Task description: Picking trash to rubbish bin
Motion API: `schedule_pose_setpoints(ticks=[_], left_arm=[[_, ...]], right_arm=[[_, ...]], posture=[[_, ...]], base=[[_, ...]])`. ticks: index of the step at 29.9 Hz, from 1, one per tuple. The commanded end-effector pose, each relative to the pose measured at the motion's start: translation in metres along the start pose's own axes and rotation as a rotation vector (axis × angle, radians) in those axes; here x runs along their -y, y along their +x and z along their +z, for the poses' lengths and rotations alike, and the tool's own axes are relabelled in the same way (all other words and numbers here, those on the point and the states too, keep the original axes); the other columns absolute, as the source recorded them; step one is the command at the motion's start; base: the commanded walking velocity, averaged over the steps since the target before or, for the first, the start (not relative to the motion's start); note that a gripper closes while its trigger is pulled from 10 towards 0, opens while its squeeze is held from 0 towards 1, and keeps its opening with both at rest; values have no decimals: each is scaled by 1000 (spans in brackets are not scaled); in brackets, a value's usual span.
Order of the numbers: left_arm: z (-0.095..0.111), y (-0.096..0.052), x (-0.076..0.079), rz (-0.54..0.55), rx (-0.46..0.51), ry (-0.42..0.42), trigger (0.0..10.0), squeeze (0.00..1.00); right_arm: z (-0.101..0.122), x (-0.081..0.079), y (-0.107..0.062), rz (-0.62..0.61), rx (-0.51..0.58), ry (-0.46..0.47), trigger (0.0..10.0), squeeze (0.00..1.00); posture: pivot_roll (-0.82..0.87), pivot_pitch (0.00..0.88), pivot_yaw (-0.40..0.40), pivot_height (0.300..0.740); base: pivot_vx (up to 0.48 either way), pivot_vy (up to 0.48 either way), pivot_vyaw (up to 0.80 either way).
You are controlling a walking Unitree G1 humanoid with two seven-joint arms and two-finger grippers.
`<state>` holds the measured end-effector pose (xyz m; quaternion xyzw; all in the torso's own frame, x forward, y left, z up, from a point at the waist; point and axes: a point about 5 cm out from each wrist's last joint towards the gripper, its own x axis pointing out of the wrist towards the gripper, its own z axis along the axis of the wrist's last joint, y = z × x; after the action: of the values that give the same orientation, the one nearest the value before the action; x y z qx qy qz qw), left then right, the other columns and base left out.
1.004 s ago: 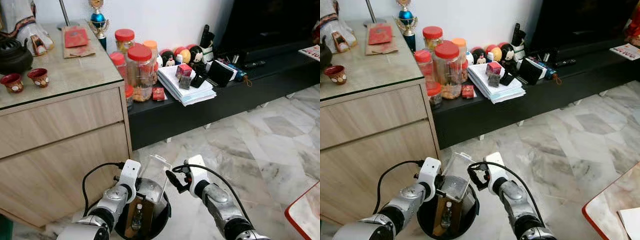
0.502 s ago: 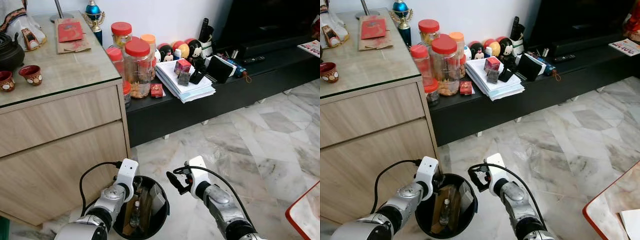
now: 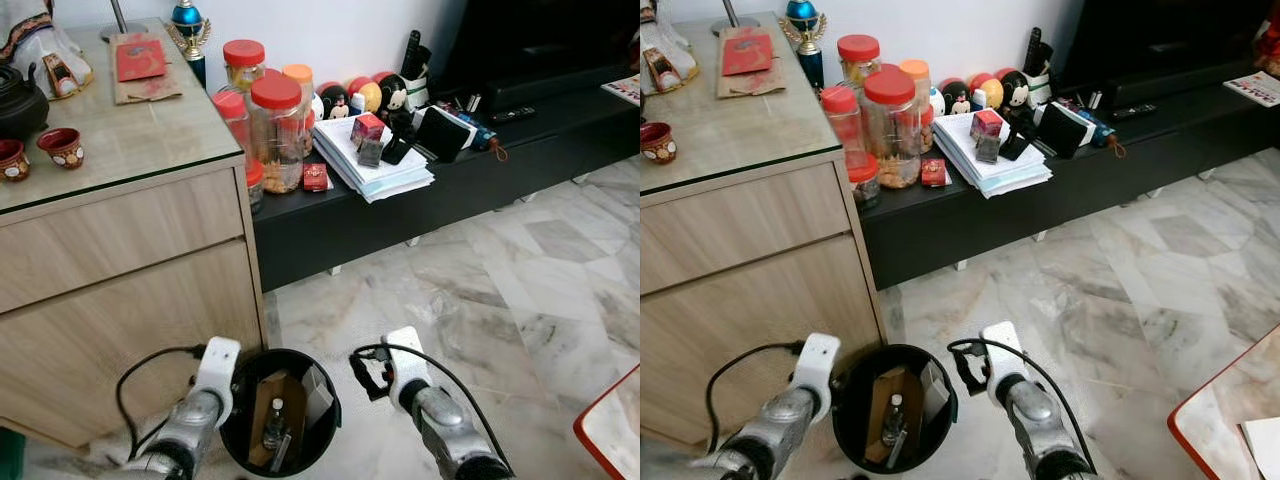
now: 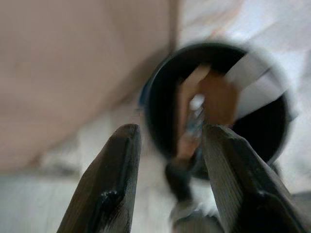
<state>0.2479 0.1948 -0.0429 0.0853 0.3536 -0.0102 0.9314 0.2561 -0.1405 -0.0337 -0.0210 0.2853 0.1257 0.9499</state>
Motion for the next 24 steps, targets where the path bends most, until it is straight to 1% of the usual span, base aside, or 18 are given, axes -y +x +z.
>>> schedule_pose_setpoints(ticks=[1, 4, 5, 7, 9, 13, 15, 16, 17, 19, 24], left_arm=[[-20, -6, -9, 60, -54, -30, 10000, 0], [-35, -11, -16, 97, -88, -27, 10000, 0], [-42, -14, -19, 114, -100, -29, 10000, 0], [-49, -17, -22, 133, -107, -37, 10000, 0], [-55, -20, -26, 156, -108, -50, 10000, 0], [-57, -22, -27, 169, -101, -66, 10000, 0], [-56, -21, -25, 158, -102, -76, 10000, 0], [-55, -20, -23, 141, -103, -84, 10000, 0], [-55, -20, -23, 141, -103, -84, 10000, 0], [-53, -19, -19, 128, -109, -66, 10000, 0], [-48, -17, -18, 122, -99, -59, 10000, 0]], right_arm=[[-18, 7, -7, -70, -49, 44, 10000, 0], [-29, 9, -12, -103, -84, 56, 10000, 0], [-38, 11, -16, -125, -113, 52, 10000, 0], [-48, 13, -20, -151, -152, 57, 10000, 0], [-61, 16, -27, -194, -190, 87, 10000, 0], [-67, 18, -31, -220, -207, 100, 10000, 0], [-73, 14, -35, -208, -214, 114, 10000, 0], [-78, 13, -37, -206, -234, 112, 10000, 0], [-78, 13, -37, -206, -234, 112, 10000, 0], [-86, 13, -41, -220, -264, 119, 10000, 0], [-89, 11, -43, -224, -273, 123, 10000, 0]], posture=[[-94, 98, -26, 740], [-89, 93, -16, 740], [-85, 90, -11, 740], [-82, 88, -6, 740], [-71, 82, 0, 740], [-70, 82, 0, 740], [-76, 65, 7, 740], [-78, 60, 10, 740], [-78, 60, 10, 740], [-81, 52, 14, 740], [-87, 34, 24, 740]], base=[[0, 0, 0], [0, 0, 0], [0, 0, 0], [0, 0, 0], [0, 0, 0], [0, 0, 0], [0, 0, 0], [-251, 0, 0], [-251, 0, 0], [-270, 0, 0], [-262, 0, 0]])
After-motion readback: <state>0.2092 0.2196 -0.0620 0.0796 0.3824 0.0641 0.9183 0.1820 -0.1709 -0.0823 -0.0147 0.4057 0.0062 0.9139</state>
